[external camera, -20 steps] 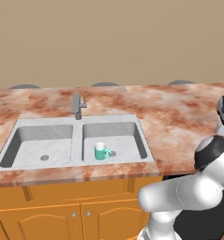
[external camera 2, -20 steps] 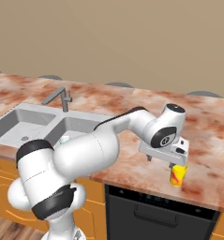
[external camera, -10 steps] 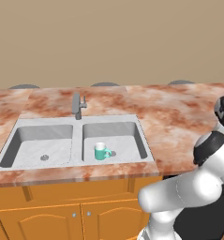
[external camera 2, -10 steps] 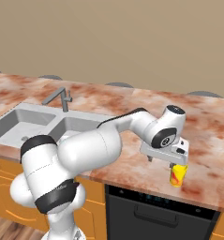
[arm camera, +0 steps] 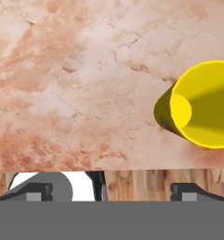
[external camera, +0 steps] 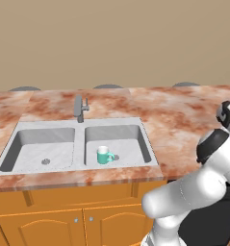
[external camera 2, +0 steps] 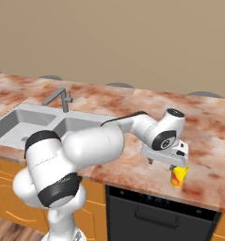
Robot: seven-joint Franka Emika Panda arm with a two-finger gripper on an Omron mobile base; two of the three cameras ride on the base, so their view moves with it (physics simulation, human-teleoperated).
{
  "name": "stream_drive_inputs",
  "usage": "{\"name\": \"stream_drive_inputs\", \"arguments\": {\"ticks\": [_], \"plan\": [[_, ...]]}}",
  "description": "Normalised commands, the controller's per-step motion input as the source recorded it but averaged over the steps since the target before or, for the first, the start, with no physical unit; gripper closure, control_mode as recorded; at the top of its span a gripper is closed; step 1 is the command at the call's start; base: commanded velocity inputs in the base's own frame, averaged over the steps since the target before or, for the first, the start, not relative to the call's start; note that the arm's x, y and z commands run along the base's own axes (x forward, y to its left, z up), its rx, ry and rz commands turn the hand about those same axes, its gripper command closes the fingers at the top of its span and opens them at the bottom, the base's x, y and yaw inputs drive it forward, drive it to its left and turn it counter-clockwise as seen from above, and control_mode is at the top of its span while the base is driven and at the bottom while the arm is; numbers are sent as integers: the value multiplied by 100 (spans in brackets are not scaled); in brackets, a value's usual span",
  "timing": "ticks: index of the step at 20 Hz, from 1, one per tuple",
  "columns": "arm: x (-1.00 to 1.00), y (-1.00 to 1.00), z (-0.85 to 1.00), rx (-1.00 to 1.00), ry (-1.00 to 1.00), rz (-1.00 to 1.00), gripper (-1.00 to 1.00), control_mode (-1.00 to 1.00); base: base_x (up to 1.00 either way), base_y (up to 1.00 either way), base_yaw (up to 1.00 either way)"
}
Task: Place the cup in the left basin and the mug in the right basin of the sink.
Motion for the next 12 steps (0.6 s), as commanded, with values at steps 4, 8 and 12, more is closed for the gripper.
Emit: {"name": "stream_drive_inputs", "arguments": {"ticks": [4, 8, 12], "plan": [[12, -1, -13, 0, 0, 0, -100, -100, 0, 0, 0], [3, -6, -2, 0, 0, 0, -100, -100, 0, 0, 0], [-8, -6, 5, 0, 0, 0, -100, -100, 0, 0, 0]]}}
